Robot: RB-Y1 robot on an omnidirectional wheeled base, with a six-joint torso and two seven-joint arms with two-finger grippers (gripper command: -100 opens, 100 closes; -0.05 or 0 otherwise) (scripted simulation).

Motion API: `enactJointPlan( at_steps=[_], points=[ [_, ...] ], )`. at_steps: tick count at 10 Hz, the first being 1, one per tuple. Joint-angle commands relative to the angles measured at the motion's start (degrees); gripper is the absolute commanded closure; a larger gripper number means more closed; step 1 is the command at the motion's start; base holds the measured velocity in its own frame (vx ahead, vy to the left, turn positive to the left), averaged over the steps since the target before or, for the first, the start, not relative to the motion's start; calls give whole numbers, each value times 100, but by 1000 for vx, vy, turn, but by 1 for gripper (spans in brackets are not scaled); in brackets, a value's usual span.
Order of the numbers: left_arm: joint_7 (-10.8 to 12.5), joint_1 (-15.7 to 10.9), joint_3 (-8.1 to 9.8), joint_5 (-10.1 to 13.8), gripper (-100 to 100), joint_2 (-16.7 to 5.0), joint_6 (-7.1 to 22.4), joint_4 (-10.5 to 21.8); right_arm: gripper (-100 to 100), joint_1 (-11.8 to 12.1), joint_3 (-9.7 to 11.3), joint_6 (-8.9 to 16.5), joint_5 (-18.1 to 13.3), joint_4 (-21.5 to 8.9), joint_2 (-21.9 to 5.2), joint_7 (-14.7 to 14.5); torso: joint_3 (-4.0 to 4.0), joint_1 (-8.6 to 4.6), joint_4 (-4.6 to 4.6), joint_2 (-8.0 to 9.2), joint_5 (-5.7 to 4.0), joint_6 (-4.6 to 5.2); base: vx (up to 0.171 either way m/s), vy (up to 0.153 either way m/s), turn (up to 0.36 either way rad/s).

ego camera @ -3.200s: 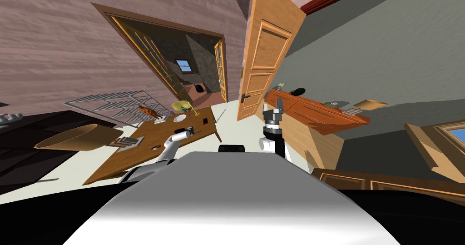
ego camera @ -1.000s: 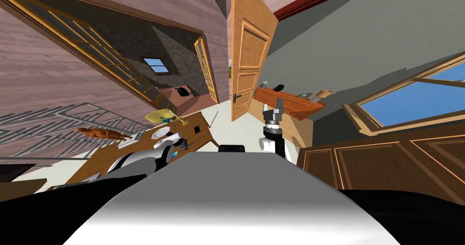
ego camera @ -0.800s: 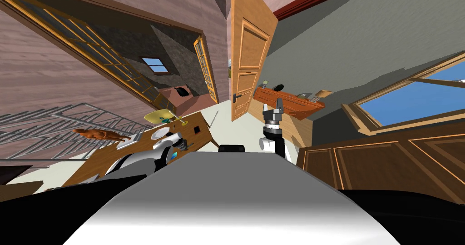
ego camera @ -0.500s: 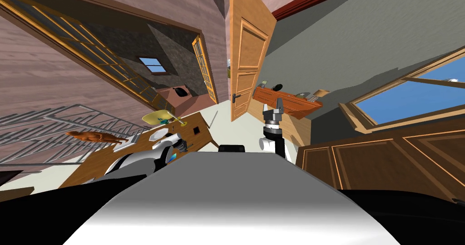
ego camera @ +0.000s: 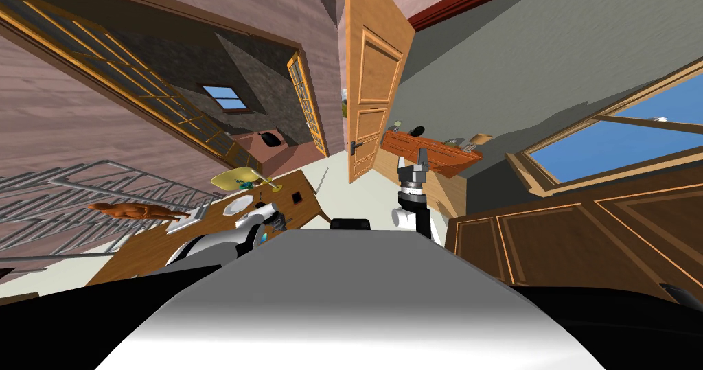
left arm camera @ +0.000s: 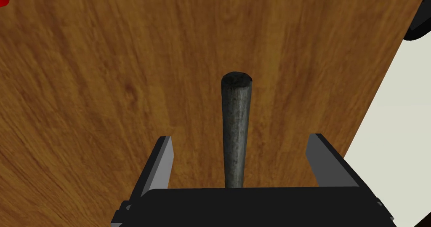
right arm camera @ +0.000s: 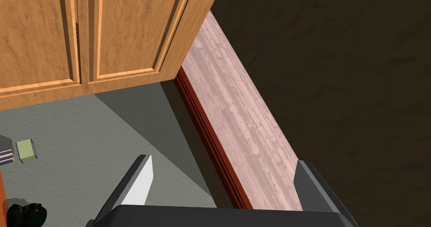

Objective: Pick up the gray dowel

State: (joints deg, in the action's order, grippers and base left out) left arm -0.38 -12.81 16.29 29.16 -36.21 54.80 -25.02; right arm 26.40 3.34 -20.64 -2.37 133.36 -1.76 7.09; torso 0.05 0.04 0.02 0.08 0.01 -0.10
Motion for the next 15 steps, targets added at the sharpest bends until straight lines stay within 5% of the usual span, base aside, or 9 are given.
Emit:
enactJointPlan(
  at_steps=[1,6,7,11,12,13,15],
  points=[
    [-184,-204,15,32,-100,-61,-207,286,0,0,0,0,0,0,0,0,0,0,0,0,0,0,4,-4,14],
    [-51,-253,-21,-63,-100,102,-433,536,0,0,0,0,0,0,0,0,-1,10,0,-1,8,2,-15,15,-48],
    [-26,-240,-21,-67,100,106,-415,505,0,0,0,0,0,0,0,0,-5,11,-2,-8,8,2,0,0,0],
    [-22,-242,-18,-64,100,103,-417,509,0,0,0,0,0,0,0,0,-9,11,-5,-14,10,5,0,0,0],
    [-22,-241,-18,-64,0,103,-417,510,0,0,0,0,0,0,0,0,-9,11,-5,-14,10,5,0,0,0],
    [-148,-207,9,11,100,-26,-246,386,0,0,0,0,0,0,0,0,-9,10,-5,-14,10,5,29,-31,102],
    [-256,-196,29,72,100,-131,-129,321,0,1,0,0,0,0,0,0,-15,-5,-7,-25,3,-1,36,-38,122]
  ],
)
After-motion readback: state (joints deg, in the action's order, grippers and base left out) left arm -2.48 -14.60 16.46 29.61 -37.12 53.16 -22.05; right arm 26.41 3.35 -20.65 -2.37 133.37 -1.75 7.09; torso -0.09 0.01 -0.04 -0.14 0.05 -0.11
